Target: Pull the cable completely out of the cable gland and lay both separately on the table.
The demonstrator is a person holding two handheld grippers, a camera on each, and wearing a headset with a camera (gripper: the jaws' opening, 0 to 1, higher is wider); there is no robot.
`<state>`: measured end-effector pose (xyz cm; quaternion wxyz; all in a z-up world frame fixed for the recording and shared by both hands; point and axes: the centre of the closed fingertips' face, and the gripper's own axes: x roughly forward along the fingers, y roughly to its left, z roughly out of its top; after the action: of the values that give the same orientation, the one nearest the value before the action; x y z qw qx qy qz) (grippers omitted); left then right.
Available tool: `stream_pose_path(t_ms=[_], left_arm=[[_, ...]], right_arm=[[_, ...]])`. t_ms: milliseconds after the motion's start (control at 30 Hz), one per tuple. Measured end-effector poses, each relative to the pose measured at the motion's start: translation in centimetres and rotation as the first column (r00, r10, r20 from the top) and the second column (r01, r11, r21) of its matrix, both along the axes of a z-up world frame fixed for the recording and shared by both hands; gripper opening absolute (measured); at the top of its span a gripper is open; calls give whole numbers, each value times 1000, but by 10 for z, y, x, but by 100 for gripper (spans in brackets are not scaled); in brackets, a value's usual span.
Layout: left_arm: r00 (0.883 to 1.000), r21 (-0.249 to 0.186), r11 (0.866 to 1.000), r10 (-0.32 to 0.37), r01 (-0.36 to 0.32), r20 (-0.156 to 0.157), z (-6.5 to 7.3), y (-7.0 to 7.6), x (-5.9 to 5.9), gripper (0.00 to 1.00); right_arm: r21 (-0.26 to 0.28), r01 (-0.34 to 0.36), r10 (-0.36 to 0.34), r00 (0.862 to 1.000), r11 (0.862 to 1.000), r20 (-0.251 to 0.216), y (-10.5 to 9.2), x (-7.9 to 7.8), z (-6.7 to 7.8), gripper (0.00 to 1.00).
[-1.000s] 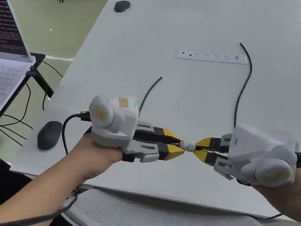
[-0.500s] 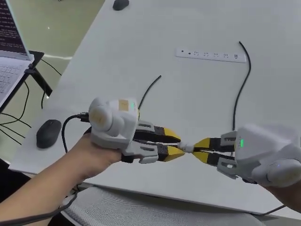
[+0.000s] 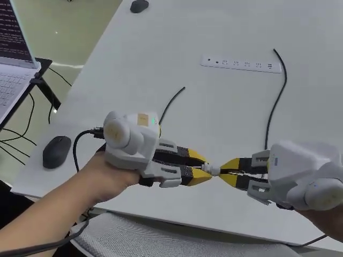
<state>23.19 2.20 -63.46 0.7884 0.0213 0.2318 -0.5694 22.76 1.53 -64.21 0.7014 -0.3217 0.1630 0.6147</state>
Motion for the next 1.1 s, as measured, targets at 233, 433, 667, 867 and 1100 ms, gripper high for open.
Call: stream_pose_path(t_ms=[233,433,667,867,1100], left_arm=[[999,-6,999,48,-48,-1,2,4,7,14],[998,2,998,55,-55,8,2,2,9,14],[996,3,996,86,-86,1,3,4,12,14],[995,5,995,102,-102,0,3,6,13,14],[993,13,994,113,-113,-15,0,9,11,14]], right_arm=[[19,111,-110,994,994,-27,-5,11,-2,0],[34,158,-157,987,987,-41,-6,13,-3,0],[44,246,-242,967,968,-81,-17,21,-6,0],[40,301,-298,951,953,-80,-25,25,-10,0],[19,372,-369,925,928,-93,-39,31,-22,0]])
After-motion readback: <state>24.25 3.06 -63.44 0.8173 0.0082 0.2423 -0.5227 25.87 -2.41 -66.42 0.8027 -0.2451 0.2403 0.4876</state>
